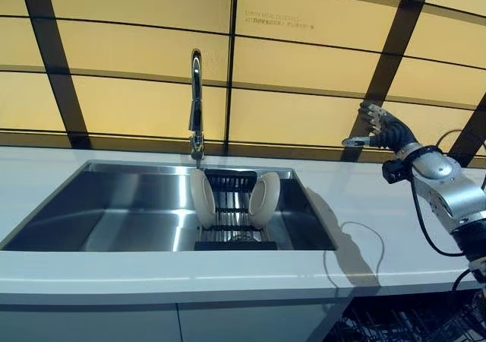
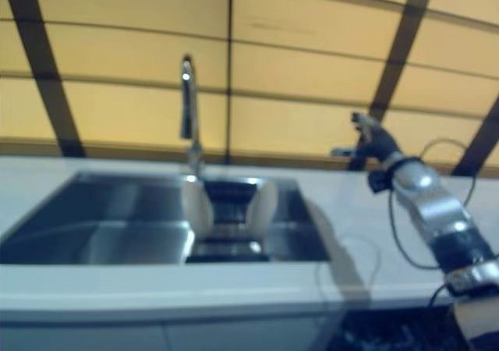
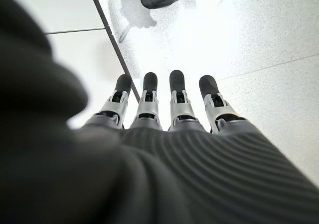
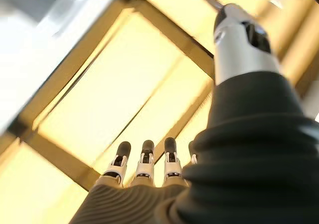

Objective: Take plates into dishwasher

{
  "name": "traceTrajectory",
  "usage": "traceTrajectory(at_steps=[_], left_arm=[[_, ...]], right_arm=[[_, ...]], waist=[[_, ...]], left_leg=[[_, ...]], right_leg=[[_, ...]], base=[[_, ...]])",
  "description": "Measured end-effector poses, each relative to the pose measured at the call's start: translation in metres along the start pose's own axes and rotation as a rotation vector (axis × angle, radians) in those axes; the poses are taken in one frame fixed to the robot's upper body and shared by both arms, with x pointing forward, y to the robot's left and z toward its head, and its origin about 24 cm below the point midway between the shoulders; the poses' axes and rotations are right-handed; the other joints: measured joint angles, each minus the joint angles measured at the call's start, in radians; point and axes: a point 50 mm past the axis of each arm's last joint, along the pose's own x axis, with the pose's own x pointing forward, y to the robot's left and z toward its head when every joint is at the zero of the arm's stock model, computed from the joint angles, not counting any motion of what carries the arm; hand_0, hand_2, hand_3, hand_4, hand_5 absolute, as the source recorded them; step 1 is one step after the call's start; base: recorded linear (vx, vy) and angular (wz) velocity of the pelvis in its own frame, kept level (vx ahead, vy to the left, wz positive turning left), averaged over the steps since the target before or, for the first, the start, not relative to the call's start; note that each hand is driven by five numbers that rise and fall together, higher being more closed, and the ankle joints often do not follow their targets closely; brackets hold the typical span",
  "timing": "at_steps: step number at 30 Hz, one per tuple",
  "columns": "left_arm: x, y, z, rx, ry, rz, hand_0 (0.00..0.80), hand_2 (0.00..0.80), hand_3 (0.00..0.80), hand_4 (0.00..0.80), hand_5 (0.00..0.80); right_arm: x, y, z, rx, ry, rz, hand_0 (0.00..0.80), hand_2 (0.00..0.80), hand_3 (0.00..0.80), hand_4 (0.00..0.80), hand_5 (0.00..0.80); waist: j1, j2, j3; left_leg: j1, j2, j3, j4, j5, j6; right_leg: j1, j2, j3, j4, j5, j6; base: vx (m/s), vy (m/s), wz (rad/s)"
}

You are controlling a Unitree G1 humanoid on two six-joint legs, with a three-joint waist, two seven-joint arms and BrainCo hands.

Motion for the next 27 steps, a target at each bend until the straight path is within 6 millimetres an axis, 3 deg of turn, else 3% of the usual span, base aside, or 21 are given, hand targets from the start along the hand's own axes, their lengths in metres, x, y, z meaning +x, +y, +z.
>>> traceTrajectory(at_steps=[3,4,6,7,10,23,27], left_arm=[[0.000,0.000,0.001,0.009,0.000,-0.001,0.000,0.000,0.000,0.000,0.000],[0.000,-0.001,0.001,0.018,-0.001,-0.002,0.000,0.000,0.000,0.000,0.000],[0.000,-0.001,0.003,0.020,-0.005,-0.003,0.000,0.000,0.000,0.000,0.000],[-0.001,-0.001,0.006,0.028,-0.020,-0.005,0.000,0.000,0.000,0.000,0.000],[-0.001,0.000,0.007,0.032,-0.025,-0.002,0.000,0.000,0.000,0.000,0.000],[-0.001,0.014,0.008,0.050,-0.029,0.030,0.000,0.000,0.000,0.000,0.000],[-0.001,0.015,0.011,-0.028,-0.041,0.024,0.000,0.000,0.000,0.000,0.000]], right_arm=[[0.007,-0.006,0.017,-0.244,-0.035,-0.015,0.000,0.000,0.000,0.000,0.000],[0.010,-0.010,0.031,-0.382,-0.083,-0.034,0.000,0.000,0.000,0.000,0.000],[0.010,-0.014,0.038,-0.453,-0.114,-0.054,0.000,0.000,0.000,0.000,0.000],[0.010,-0.018,0.047,-0.606,-0.164,-0.093,0.000,0.000,0.000,0.000,0.000],[0.009,-0.014,0.060,-0.751,-0.259,-0.119,0.000,0.000,0.000,0.000,0.000],[-0.003,0.004,0.055,-1.173,-0.487,-0.134,0.000,0.000,0.000,0.000,0.000],[-0.007,0.011,0.049,-1.257,-0.520,-0.087,0.000,0.000,0.000,0.000,0.000]], waist=[[0.003,-0.002,0.003],[0.007,-0.006,0.005],[0.010,-0.007,0.006],[0.026,-0.008,0.007],[0.030,-0.010,0.007],[0.057,-0.035,0.011],[0.058,-0.040,0.012]], left_leg=[[-0.001,0.000,-0.002,0.002,0.000,0.000],[-0.002,0.000,-0.004,0.004,0.001,0.000],[-0.002,0.000,-0.005,0.004,0.001,-0.001],[-0.003,0.000,-0.006,0.004,0.001,-0.001],[-0.006,-0.001,-0.016,0.004,0.002,-0.002],[-0.059,-0.003,-0.049,0.005,0.016,-0.006],[-0.087,-0.003,-0.057,0.005,0.022,-0.007]], right_leg=[[0.000,0.000,-0.003,-0.001,0.000,0.000],[0.000,0.000,-0.006,0.000,0.000,0.000],[0.000,0.000,-0.007,0.000,-0.001,0.000],[0.000,0.000,-0.007,-0.001,-0.001,0.000],[0.001,0.001,-0.016,-0.002,-0.002,0.001],[-0.041,0.003,-0.040,0.000,-0.003,0.001],[-0.064,0.005,-0.042,0.000,-0.003,0.001]], base=[[0.013,-0.004,0.02],[0.022,-0.014,0.04],[0.048,-0.018,0.03],[0.000,0.000,0.00],[0.018,-0.032,0.08],[0.002,-0.054,0.08],[-0.042,-0.041,0.06]])
